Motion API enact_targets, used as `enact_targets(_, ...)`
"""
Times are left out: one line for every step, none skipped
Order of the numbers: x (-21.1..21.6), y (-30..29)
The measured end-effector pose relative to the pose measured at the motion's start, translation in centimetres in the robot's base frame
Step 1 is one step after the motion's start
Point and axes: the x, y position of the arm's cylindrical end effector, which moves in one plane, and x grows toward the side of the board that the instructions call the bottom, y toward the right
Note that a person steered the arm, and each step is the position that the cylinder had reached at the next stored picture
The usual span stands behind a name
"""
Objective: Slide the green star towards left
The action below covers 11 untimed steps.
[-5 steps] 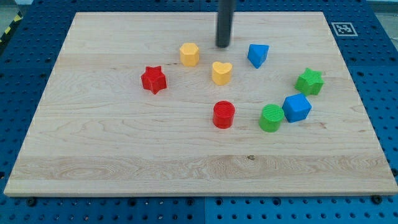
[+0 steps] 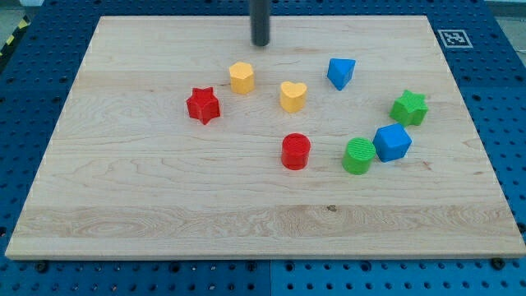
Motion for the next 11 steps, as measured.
enact_targets(-0.1, 8.2)
enact_targets(0.6, 16.6)
enact_targets(3.9, 22.4)
enact_targets(9.3, 23.5)
enact_targets(13.6, 23.5)
enact_targets(17.5, 23.5)
enact_targets(19.1, 23.5)
enact_targets(19.0, 23.5)
enact_targets(18.0, 23.5)
enact_targets(18.1, 23.3)
enact_targets(18.2, 23.3)
